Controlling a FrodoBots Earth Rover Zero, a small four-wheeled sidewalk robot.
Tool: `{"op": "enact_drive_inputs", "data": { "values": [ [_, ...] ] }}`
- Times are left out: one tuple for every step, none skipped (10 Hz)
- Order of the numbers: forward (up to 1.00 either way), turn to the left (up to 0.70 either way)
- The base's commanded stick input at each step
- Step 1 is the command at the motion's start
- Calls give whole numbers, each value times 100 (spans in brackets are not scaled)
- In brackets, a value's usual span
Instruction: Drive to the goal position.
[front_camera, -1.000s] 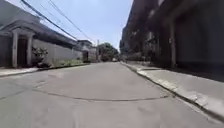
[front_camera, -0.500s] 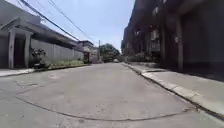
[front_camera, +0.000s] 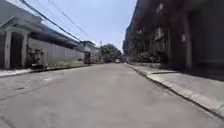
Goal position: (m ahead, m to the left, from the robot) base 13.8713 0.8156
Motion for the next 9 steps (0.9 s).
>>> {"op": "enact_drive_inputs", "data": {
  "values": [
    [100, -40],
    [100, -40],
    [100, -40],
    [100, -40],
    [100, 0],
    [100, 0],
    [100, 0],
    [100, 0],
    [100, 0]
  ]
}}
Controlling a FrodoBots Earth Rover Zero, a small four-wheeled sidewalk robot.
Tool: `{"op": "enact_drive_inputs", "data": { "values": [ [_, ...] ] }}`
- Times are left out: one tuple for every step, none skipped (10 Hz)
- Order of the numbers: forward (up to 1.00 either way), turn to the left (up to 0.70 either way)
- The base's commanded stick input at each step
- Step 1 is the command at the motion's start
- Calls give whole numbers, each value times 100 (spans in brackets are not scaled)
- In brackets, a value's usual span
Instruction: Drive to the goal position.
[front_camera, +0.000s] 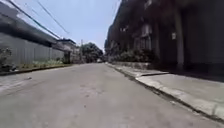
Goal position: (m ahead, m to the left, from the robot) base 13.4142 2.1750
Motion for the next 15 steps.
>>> {"op": "enact_drive_inputs", "data": {
  "values": [
    [100, 0],
    [100, 0],
    [100, 0],
    [100, 0],
    [100, 0],
    [100, 0],
    [100, 0],
    [100, 0],
    [100, 0],
    [100, 0],
    [100, 0],
    [100, 0],
    [100, 0],
    [100, 0],
    [100, 0]
  ]
}}
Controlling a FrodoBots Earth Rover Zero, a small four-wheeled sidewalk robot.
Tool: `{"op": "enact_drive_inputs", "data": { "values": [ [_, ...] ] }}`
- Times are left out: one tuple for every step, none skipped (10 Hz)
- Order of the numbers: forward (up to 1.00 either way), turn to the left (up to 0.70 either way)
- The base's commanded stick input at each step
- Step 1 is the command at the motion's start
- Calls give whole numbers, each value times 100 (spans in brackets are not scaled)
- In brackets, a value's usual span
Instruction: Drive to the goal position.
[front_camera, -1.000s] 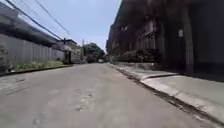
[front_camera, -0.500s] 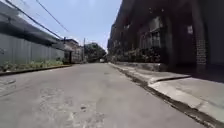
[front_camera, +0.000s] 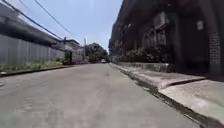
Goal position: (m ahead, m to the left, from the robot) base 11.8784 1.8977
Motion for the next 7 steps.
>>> {"op": "enact_drive_inputs", "data": {
  "values": [
    [100, 0],
    [100, 0],
    [100, 0],
    [100, 0],
    [100, 0],
    [100, 0],
    [100, 0]
  ]
}}
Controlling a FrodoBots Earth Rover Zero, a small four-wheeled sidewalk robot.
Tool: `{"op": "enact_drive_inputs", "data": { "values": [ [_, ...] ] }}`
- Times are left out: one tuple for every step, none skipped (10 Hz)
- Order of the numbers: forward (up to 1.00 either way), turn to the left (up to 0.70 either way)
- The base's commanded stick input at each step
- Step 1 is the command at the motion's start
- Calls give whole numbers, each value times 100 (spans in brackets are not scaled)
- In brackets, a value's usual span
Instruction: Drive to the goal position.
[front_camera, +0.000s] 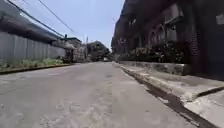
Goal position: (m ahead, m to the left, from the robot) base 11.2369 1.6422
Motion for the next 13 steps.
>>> {"op": "enact_drive_inputs", "data": {
  "values": [
    [100, 0],
    [100, 0],
    [100, 0],
    [100, 0],
    [100, 0],
    [100, 0],
    [100, 0],
    [100, 0],
    [100, 0],
    [100, 0],
    [100, 0],
    [100, 0],
    [100, 0]
  ]
}}
